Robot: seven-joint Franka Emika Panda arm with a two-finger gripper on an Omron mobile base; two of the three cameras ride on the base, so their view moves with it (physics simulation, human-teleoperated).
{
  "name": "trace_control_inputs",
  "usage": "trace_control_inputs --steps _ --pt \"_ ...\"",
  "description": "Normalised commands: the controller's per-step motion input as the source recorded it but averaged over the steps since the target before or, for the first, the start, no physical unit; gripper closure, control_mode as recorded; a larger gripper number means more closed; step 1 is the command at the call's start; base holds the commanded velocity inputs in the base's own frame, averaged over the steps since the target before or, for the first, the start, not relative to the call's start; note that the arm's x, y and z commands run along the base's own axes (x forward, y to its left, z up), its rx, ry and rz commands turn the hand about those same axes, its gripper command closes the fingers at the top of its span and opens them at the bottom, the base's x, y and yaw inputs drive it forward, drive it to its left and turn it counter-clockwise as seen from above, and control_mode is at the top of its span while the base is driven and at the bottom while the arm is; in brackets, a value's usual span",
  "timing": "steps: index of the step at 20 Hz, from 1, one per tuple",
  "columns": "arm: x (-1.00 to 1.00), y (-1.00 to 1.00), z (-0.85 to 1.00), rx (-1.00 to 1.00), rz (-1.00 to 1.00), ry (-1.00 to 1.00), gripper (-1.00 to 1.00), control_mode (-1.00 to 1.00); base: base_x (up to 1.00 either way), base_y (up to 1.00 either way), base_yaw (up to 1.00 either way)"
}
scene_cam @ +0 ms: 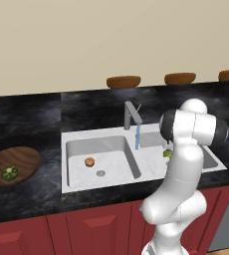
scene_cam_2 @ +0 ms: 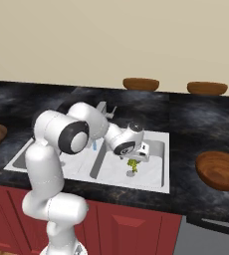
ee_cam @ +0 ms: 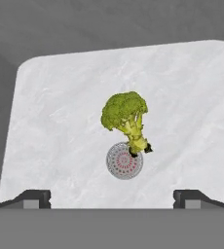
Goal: Pick the broccolis from the sink and place them in one bowl. Place the tangerine in the other bowl. Then turn off the sink faucet.
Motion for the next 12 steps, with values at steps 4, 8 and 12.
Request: trace_control_inputs --steps 4,8,12 --pt "0.3 0.0 -0.29 0.0 0.01 0.0 -1.0 -1.0 0.0 0.0 0.0" --pt "0.24 0.0 -0.29 0.0 0.01 0.0 -1.0 -1.0 0.0 0.0 0.0" --pt "0.14 0.0 -0.31 0.0 0.0 0.0 -1.0 -1.0 0.0 0.0 0.0"
